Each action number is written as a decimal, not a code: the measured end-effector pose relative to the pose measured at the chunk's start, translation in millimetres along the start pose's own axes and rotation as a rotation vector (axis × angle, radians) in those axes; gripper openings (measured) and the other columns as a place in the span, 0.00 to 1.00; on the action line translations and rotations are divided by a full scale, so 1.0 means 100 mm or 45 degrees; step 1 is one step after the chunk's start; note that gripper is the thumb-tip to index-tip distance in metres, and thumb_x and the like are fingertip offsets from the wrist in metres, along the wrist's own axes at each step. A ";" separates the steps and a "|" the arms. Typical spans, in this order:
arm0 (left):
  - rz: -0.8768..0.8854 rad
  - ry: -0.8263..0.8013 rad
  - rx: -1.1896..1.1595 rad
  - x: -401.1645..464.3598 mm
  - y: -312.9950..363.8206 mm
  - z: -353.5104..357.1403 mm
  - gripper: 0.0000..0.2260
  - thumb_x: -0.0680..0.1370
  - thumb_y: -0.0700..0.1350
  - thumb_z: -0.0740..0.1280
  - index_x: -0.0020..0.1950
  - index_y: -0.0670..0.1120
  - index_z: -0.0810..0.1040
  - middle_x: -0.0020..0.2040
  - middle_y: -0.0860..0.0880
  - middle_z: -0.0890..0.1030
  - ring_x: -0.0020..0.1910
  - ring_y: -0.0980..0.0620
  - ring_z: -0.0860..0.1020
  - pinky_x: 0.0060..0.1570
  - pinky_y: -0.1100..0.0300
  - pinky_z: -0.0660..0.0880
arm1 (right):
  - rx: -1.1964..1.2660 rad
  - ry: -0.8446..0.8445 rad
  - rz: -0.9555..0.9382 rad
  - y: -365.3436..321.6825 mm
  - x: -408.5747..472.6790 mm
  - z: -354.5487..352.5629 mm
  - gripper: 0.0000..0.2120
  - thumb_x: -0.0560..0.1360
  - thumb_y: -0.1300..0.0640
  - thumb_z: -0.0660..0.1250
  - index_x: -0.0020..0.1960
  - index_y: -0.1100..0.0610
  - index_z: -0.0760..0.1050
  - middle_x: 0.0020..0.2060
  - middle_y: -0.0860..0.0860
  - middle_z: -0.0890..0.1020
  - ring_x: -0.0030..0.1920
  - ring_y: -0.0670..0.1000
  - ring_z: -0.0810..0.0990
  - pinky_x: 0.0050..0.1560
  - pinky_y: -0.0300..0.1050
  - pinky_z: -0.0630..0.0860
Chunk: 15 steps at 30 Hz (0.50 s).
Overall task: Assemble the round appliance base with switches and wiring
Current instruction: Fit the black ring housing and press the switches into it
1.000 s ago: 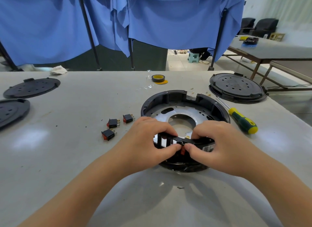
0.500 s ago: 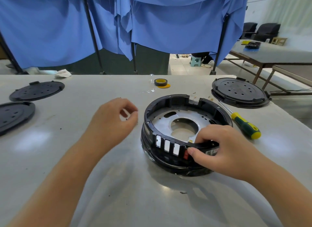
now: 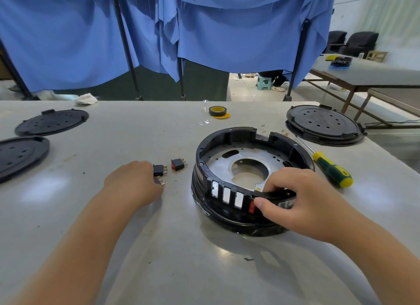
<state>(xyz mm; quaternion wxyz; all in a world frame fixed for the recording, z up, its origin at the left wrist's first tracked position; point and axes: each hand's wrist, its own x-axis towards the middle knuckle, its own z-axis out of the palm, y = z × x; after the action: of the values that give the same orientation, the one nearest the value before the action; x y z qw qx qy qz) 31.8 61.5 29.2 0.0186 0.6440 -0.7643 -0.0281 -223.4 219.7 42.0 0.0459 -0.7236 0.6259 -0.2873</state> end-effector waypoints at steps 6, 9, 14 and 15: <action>0.117 0.073 -0.312 -0.06 0.08 -0.07 0.08 0.69 0.46 0.71 0.43 0.52 0.73 0.43 0.54 0.76 0.45 0.51 0.76 0.41 0.58 0.73 | -0.001 -0.014 -0.005 0.00 0.00 -0.01 0.19 0.66 0.36 0.60 0.35 0.51 0.76 0.31 0.48 0.78 0.36 0.46 0.76 0.38 0.49 0.74; 0.255 0.175 -0.491 -0.13 0.14 -0.13 0.05 0.69 0.47 0.71 0.40 0.53 0.76 0.39 0.55 0.79 0.40 0.54 0.77 0.39 0.59 0.73 | -0.003 -0.008 -0.009 0.00 0.00 0.00 0.18 0.66 0.36 0.61 0.35 0.50 0.76 0.31 0.47 0.77 0.36 0.45 0.76 0.38 0.47 0.74; 0.514 0.385 -0.783 -0.30 0.26 -0.26 0.05 0.68 0.47 0.72 0.38 0.53 0.77 0.35 0.61 0.79 0.32 0.58 0.76 0.33 0.60 0.72 | 0.010 0.030 -0.025 0.00 0.00 0.01 0.16 0.66 0.37 0.62 0.36 0.50 0.75 0.32 0.46 0.77 0.37 0.46 0.76 0.38 0.46 0.74; 0.567 0.431 -0.820 -0.34 0.29 -0.28 0.05 0.68 0.47 0.72 0.38 0.53 0.76 0.36 0.61 0.79 0.32 0.57 0.76 0.33 0.61 0.72 | 0.016 0.034 -0.027 0.00 0.00 0.01 0.16 0.66 0.38 0.62 0.36 0.50 0.75 0.32 0.46 0.77 0.37 0.46 0.76 0.38 0.46 0.74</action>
<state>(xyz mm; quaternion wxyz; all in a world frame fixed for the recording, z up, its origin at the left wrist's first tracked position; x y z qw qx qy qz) 10.5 99.7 59.3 0.3497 0.4199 -0.8231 -0.1545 -223.1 219.7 40.7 0.0389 -0.7260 0.6169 -0.3013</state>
